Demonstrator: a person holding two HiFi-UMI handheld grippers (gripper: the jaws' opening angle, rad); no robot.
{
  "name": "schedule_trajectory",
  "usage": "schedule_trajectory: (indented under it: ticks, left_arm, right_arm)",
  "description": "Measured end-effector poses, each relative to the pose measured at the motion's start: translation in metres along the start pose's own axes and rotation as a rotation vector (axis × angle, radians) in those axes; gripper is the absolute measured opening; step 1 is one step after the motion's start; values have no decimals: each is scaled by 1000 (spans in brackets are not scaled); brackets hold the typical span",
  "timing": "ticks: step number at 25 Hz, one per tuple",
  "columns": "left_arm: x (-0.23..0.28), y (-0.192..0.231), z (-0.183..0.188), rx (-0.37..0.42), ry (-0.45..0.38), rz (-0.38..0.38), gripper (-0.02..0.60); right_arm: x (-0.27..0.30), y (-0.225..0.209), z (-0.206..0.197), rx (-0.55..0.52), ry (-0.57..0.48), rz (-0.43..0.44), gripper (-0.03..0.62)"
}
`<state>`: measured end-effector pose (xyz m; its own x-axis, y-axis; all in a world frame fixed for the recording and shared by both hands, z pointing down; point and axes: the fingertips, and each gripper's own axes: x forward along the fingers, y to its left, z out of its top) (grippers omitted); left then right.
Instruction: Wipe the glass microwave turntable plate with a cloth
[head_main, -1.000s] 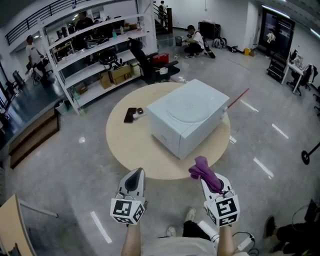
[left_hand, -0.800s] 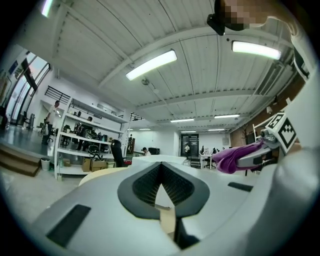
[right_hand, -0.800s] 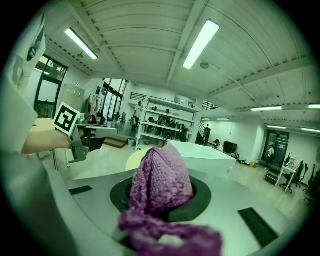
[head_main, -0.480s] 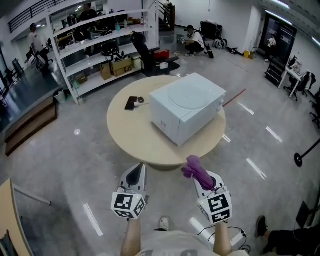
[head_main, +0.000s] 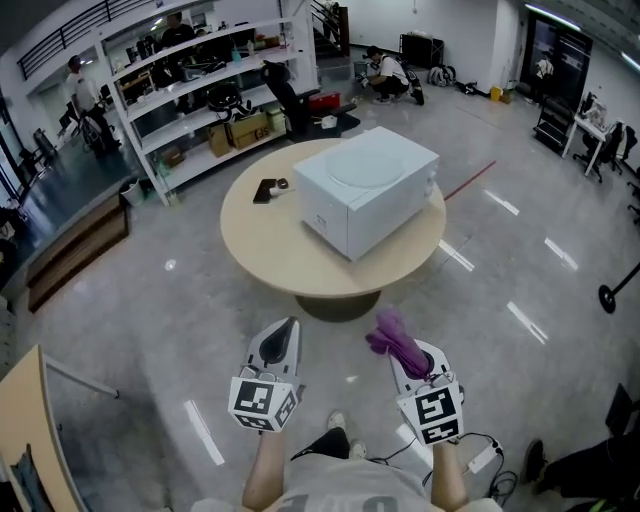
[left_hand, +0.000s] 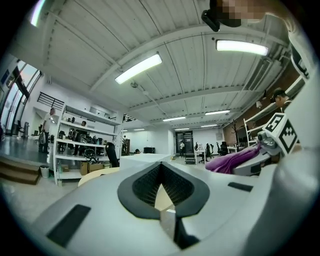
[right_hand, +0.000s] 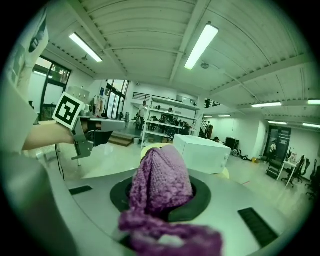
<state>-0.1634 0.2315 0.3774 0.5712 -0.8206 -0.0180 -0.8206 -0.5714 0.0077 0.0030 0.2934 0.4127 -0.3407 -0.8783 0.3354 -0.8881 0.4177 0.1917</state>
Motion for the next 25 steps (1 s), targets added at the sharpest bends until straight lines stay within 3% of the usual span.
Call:
schedule_trajectory:
  ticks: [6,13,19,25]
  left_arm:
    - [-14,-13,8,11,-10,-22,2]
    - [-21,-10,22,50,-37,-70,2]
    - [-31,3,10,44,-17,-57,2]
    - [-36,9,10,36,-14,-48,2]
  right_arm:
    - [-23,21,-6,129,-42,62,57]
    - [-36,28,10,30,-60,-104,57]
    - [-36,30,18,128,-101,-137,57]
    - [-30,35,20,135,-98,-130,57]
